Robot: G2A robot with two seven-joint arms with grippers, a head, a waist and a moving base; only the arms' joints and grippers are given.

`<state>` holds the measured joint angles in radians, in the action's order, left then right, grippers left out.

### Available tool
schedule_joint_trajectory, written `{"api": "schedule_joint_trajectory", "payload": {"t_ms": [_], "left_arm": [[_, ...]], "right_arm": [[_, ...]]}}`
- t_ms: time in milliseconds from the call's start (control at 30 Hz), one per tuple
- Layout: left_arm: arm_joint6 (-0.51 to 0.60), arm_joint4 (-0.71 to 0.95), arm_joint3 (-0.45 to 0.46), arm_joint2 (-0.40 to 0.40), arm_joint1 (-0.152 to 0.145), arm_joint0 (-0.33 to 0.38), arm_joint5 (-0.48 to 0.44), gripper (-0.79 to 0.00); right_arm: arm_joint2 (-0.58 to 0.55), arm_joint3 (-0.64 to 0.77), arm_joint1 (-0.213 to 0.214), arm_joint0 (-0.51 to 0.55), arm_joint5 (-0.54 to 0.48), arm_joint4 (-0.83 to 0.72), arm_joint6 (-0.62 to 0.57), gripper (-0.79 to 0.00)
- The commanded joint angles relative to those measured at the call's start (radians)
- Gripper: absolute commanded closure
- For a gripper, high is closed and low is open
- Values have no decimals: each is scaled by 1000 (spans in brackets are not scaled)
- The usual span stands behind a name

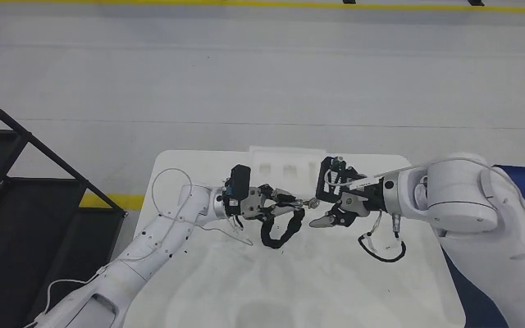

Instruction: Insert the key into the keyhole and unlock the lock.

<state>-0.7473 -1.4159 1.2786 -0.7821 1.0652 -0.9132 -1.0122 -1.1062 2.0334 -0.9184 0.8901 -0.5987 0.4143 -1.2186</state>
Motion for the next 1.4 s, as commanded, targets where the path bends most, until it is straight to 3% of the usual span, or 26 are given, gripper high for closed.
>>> {"api": "schedule_joint_trajectory", "payload": {"t_ms": [0,333,533,767,833,867,1000,1367], "left_arm": [[18,32,-9,35,-12,26,0,0],[100,189,-49,217,-54,172,0,0],[141,279,-83,318,-64,254,0,0],[138,353,-95,396,-77,312,0,0],[133,363,-97,413,-82,324,0,0],[130,367,-98,420,-84,329,0,0],[122,373,-101,440,-93,342,0,0],[96,367,-72,457,-109,350,0,0]], "right_arm": [[0,-1,0,0,0,-1,0,-785],[0,2,0,6,1,15,14,-785],[50,37,21,11,-171,226,169,-785],[17,59,46,65,-256,357,258,-785],[4,71,49,84,-257,383,282,-413],[-1,76,51,92,-258,398,292,-376],[-16,94,55,116,-254,450,335,-283],[10,98,56,134,-251,522,383,-271]]}}
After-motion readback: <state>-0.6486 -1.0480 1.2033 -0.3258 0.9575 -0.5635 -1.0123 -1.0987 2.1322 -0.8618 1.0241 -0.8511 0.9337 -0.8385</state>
